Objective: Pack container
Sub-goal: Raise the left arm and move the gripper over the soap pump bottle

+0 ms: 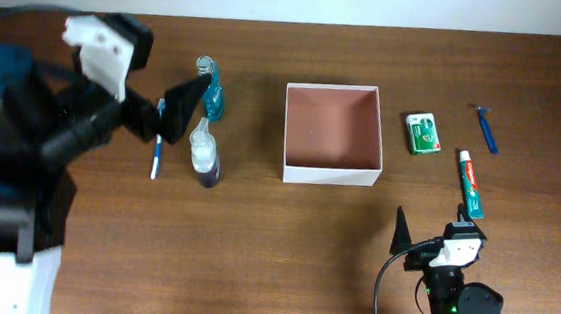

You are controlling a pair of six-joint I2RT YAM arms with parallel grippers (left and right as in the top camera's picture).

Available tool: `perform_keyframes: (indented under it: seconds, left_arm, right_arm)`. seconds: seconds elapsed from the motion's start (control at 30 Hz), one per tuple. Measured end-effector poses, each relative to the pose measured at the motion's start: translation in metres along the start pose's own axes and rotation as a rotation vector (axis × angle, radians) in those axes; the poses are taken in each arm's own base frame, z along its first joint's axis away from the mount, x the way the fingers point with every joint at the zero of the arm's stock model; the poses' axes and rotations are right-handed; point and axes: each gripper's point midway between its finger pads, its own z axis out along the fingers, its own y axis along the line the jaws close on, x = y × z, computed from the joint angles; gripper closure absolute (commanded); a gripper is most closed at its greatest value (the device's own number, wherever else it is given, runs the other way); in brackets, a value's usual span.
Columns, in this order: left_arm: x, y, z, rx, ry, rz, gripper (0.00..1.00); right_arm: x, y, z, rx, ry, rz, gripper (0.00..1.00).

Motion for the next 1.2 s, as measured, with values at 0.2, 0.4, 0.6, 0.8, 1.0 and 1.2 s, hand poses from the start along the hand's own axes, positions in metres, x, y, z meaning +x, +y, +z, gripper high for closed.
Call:
perform_keyframes:
  seconds: [0.2,0.4,0.6,0.8,1.0,1.2]
  left_arm:
    - [0.035,0.024,0.015,-0.065,0.252,-0.135,0.0]
    - [0.064,0.044,0.029,-0.122,0.381,-0.188,0.0]
    - [0.113,0.044,0.028,-0.199,0.599,-0.254,0.0]
    - [0.155,0.038,0.045,-0.223,0.779,-0.306,0.0]
    - [0.157,0.037,0.053,-0.246,0.784,-0.296,0.0]
    - [0.192,0.057,0.044,-0.415,0.929,-0.376,0.0]
  right_arm:
    - [0.0,0.0,0.0,0.0,0.0,0.0,0.01]
    - [0.0,0.0,0.0,0.0,0.0,0.0,0.01]
    - [0.0,0.0,0.0,0.0,0.0,0.001,0.01]
    - [0.0,0.0,0.0,0.0,0.0,0.0,0.01]
    - [0.0,0.0,0.0,0.0,0.0,0.001,0.01]
    - [0.0,0.0,0.0,0.0,0.0,0.0,0.01]
